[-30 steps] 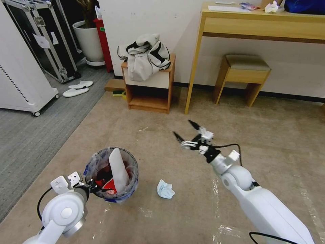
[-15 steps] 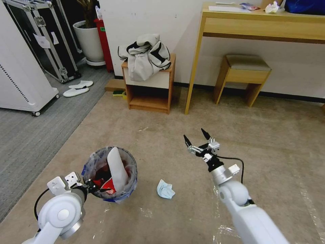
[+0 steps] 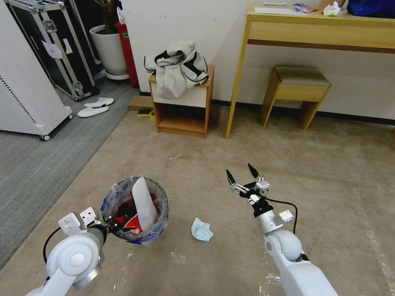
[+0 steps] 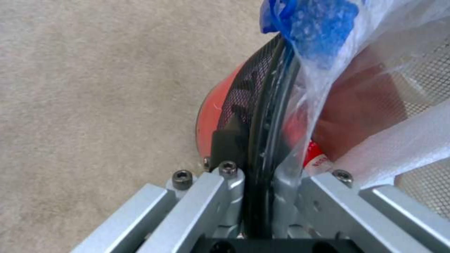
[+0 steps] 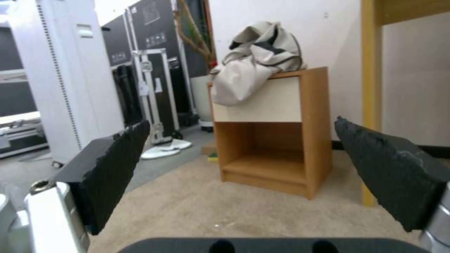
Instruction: Pick up the trash bin and place the garbage on the floor into it.
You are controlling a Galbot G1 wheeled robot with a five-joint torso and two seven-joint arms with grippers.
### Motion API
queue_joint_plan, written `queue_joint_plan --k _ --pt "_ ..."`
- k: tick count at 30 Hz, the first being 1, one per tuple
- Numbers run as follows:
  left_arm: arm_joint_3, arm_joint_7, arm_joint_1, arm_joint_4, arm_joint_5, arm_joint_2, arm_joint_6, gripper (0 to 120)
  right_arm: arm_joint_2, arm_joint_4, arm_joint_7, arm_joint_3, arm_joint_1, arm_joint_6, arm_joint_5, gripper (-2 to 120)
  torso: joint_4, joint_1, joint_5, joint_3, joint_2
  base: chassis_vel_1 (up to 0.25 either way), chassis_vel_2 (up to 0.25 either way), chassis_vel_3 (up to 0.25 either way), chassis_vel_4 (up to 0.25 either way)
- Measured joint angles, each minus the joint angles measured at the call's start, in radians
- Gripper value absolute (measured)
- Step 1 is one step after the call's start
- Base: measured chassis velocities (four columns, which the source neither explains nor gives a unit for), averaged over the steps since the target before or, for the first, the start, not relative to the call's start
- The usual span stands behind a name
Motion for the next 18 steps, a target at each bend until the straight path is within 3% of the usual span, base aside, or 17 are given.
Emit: queue_joint_plan --k 18 --pt "-0.023 0.010 0.035 -0.022 0.013 -0.006 0.001 1 -0.010 0.023 -0.001 -0.003 -0.018 -0.001 -0.012 100 0.0005 0.000 0.0000 0.000 0.000 0.073 0.077 0.089 0.076"
